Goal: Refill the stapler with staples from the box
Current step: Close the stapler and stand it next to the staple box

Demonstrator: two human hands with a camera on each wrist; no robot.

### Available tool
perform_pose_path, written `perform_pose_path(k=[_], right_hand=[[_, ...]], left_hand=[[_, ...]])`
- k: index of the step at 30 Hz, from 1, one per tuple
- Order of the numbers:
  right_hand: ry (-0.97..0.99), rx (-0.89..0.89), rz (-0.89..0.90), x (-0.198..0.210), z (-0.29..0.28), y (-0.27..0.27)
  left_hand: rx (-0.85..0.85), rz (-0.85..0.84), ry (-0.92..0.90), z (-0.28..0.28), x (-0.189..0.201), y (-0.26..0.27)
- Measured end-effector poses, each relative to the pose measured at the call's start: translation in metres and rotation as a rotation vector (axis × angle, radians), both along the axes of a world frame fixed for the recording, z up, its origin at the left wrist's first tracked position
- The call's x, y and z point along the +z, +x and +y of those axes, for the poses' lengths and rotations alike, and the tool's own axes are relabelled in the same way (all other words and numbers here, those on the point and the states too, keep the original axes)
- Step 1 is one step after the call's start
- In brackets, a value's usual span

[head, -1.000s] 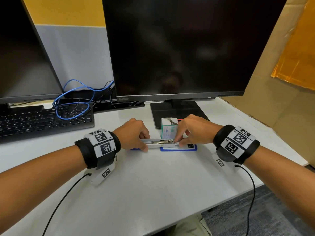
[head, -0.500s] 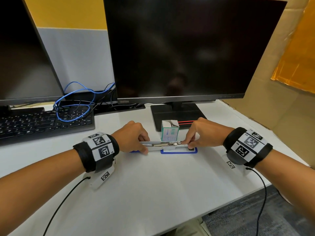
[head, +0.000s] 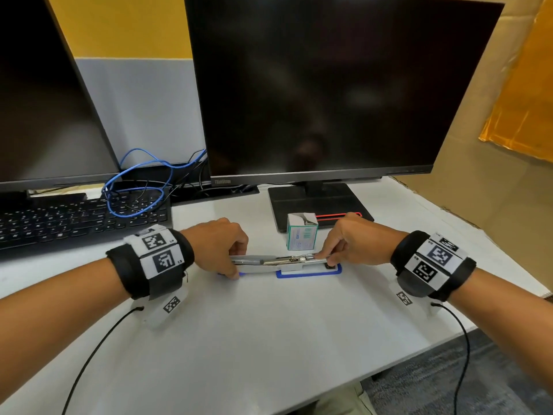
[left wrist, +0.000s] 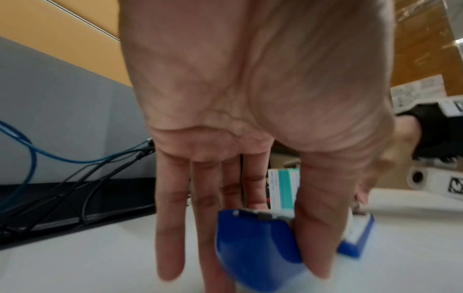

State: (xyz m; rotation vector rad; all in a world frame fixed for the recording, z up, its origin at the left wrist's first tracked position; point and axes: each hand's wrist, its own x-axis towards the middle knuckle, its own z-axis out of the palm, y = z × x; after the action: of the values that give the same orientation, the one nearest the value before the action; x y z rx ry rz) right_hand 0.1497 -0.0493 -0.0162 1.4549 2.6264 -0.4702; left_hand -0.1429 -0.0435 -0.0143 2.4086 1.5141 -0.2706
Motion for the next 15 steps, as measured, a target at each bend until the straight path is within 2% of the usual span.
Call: perform_pose_path(k=[3, 7, 10, 15], right_hand=[[-0.011, 0.032, 0.027, 0.001, -0.002, -0.008], [-0.036, 0.047, 0.066, 0.004, -0.006, -0.018], [-0.038, 0.055, 0.063, 0.006, -0.010, -0.024], [-0.029, 0.045, 0.051, 0.005, -0.012, -0.026]], left_hand=[[-0.023, 0.010, -0.035, -0.001, 0.017, -0.008], [-0.041, -0.088, -0.009, 0.000, 0.040, -0.013], [-0.046, -0.162, 0.076, -0.002, 0.050, -0.007], [-0.066, -0.154, 0.191, -0.004, 0.052, 0.004]])
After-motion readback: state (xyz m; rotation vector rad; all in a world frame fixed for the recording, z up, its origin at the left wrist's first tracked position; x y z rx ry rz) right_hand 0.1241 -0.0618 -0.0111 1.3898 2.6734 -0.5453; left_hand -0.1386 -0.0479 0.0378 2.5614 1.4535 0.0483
